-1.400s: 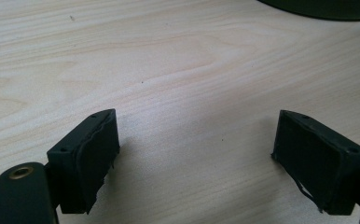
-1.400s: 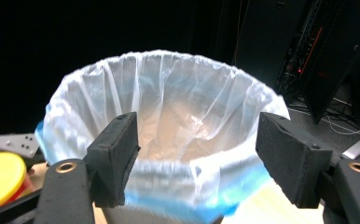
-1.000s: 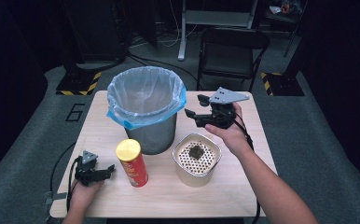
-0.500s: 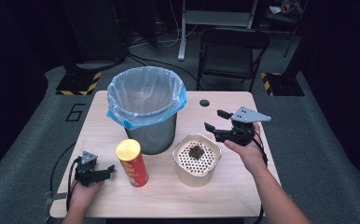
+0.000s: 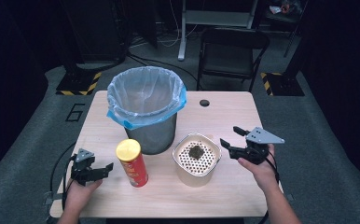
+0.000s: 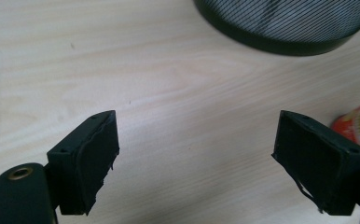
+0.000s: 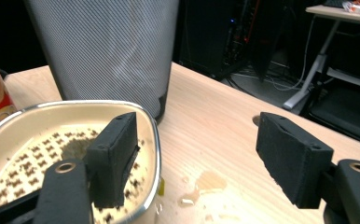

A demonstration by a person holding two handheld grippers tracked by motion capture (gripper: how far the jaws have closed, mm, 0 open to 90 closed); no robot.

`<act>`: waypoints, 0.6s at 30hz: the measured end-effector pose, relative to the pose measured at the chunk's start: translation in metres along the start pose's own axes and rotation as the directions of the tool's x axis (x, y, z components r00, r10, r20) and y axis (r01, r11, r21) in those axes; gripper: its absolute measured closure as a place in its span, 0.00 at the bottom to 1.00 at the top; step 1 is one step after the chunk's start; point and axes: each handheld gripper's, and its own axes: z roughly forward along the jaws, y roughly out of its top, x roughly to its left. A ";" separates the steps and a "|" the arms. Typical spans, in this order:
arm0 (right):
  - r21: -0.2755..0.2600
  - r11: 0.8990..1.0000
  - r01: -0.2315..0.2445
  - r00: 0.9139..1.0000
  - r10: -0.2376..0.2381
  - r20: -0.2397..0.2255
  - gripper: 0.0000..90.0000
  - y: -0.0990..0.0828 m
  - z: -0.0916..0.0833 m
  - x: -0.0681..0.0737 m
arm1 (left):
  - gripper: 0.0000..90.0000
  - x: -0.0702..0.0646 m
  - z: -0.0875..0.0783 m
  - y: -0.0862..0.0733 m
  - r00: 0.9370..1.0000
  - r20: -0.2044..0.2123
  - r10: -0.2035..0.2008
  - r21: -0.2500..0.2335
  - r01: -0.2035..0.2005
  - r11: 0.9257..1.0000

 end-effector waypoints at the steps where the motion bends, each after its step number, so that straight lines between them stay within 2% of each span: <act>1: -0.001 1.000 -0.008 1.000 0.008 0.008 0.32 -0.003 -0.002 -0.001 | 0.14 -0.002 -0.005 0.002 1.000 0.010 0.015 0.005 -0.016 1.000; 4: 0.006 1.000 -0.024 0.999 0.024 0.025 0.32 -0.012 -0.006 -0.005 | 0.13 -0.008 -0.015 0.002 0.999 0.018 0.043 -0.002 -0.043 0.999; 7: 0.017 0.999 -0.035 0.999 0.035 0.036 0.32 -0.018 -0.007 -0.006 | 0.13 -0.015 -0.023 0.000 0.998 0.036 0.050 -0.019 -0.049 0.999; 10: 0.031 0.999 -0.021 0.998 0.019 0.060 0.31 -0.023 -0.007 -0.007 | 0.13 -0.023 -0.028 -0.002 0.996 0.074 0.046 -0.021 -0.045 0.999; 12: 0.039 0.999 -0.034 0.997 0.032 0.064 0.30 -0.025 -0.008 -0.007 | 0.13 -0.029 -0.031 -0.003 0.994 0.091 0.054 -0.026 -0.052 0.998; 16: 0.045 0.998 -0.042 0.997 0.039 0.071 0.30 -0.029 -0.009 -0.010 | 0.13 -0.042 -0.037 -0.004 0.988 0.145 0.061 -0.033 -0.057 0.998; 18: 0.050 0.998 -0.049 0.996 0.045 0.076 0.30 -0.031 -0.009 -0.011 | 0.13 -0.048 -0.039 -0.003 0.985 0.159 0.071 -0.043 -0.065 0.997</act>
